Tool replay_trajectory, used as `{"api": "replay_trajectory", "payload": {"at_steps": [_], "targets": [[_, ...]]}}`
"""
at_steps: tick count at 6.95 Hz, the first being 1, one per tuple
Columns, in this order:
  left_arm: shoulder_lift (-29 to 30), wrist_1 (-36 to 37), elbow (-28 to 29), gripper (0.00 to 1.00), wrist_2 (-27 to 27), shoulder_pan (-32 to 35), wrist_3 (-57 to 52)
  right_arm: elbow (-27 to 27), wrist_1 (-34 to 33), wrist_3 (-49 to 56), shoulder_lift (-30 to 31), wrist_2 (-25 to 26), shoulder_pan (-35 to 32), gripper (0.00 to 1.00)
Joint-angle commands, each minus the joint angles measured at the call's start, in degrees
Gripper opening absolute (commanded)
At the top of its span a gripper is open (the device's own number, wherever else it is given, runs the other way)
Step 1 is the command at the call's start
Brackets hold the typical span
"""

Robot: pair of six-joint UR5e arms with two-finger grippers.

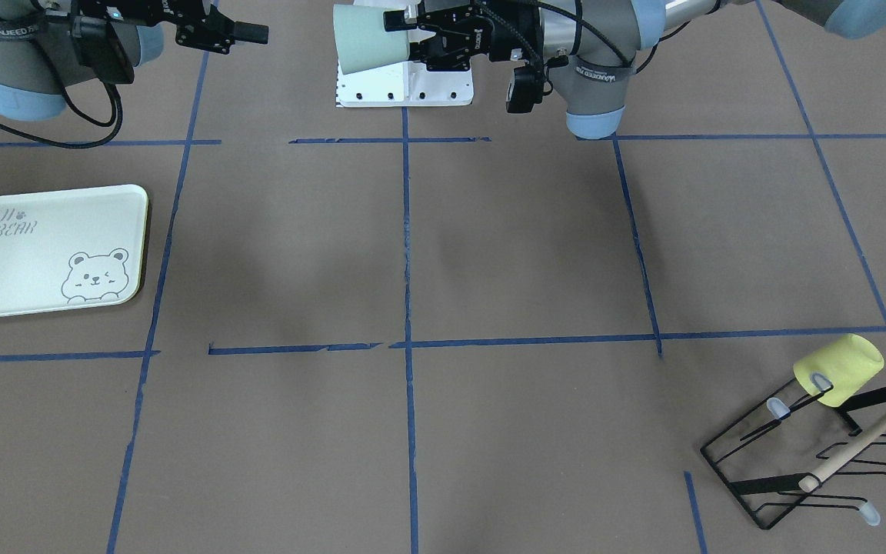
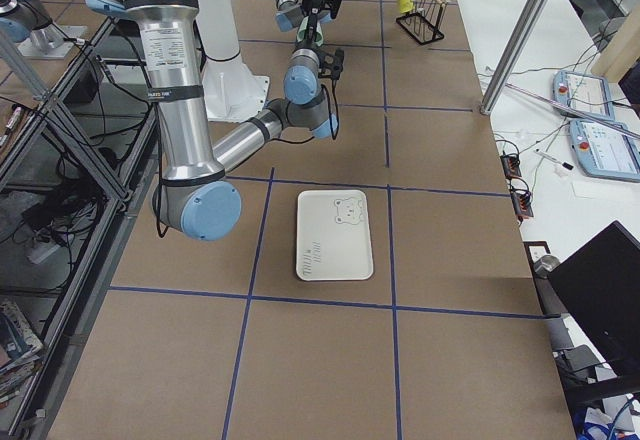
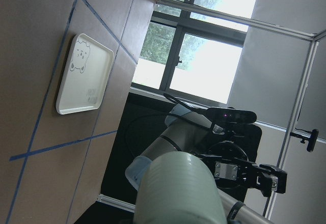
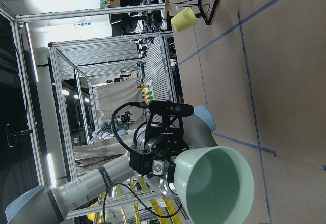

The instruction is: Left arm grabs green cup and hands to right arm on tray

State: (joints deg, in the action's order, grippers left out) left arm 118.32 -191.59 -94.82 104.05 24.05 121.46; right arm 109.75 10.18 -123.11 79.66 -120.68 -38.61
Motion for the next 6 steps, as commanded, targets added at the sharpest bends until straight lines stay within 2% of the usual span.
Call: {"api": "replay_trajectory", "payload": {"at_steps": [1, 4, 6], "targets": [[0.33, -0.54, -0.02, 0.09, -0.7, -1.11, 0.0, -0.41, 0.1, -0.11, -2.56, 0.44, 1.6, 1.0], [1.3, -0.45, -0.02, 0.12, -0.87, -1.55, 0.0, -0.59, -0.42, 0.15, -5.56, 5.26, 5.46, 1.0], [1.3, -0.45, -0.11, 0.12, -0.87, -1.55, 0.0, -0.94, -0.52, 0.24, -5.74, 6.76, 6.96, 1.0]]}}
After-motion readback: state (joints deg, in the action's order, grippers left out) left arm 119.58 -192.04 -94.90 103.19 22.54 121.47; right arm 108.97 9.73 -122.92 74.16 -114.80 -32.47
